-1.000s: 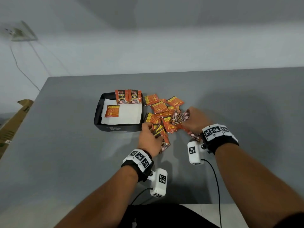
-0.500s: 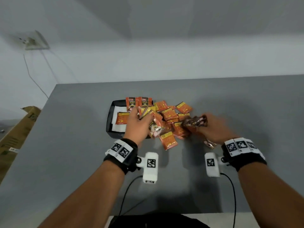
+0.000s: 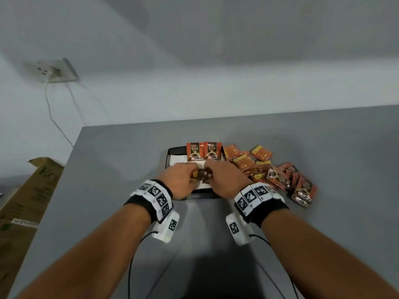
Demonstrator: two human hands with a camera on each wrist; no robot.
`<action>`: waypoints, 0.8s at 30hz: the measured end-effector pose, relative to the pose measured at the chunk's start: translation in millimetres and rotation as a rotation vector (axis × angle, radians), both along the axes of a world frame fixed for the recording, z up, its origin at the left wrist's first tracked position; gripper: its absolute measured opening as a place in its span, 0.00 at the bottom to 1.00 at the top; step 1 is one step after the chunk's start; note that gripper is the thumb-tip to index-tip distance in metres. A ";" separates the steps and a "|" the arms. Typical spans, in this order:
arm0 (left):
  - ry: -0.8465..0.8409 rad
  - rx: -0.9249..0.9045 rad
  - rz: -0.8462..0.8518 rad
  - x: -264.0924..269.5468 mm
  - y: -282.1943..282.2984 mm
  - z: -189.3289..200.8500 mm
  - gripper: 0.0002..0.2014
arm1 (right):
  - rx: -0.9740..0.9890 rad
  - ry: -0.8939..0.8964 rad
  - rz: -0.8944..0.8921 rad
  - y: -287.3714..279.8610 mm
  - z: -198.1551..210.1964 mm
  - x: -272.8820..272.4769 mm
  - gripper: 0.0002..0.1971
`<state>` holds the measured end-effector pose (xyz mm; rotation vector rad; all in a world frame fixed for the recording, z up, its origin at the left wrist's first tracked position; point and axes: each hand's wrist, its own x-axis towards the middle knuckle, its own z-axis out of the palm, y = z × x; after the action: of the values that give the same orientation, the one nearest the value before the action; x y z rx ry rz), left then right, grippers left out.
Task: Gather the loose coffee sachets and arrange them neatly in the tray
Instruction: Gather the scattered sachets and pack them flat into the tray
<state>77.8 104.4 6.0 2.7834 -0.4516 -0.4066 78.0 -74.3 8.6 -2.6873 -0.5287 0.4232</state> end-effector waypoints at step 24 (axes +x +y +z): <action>-0.064 0.129 -0.119 -17.6 12.7 -29.2 0.27 | -0.235 -0.059 0.087 -7.1 -35.8 -23.3 0.29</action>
<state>60.2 117.1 -23.1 2.9101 -0.6288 -0.3865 54.7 -81.4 -27.1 -2.9174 -0.6517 0.4576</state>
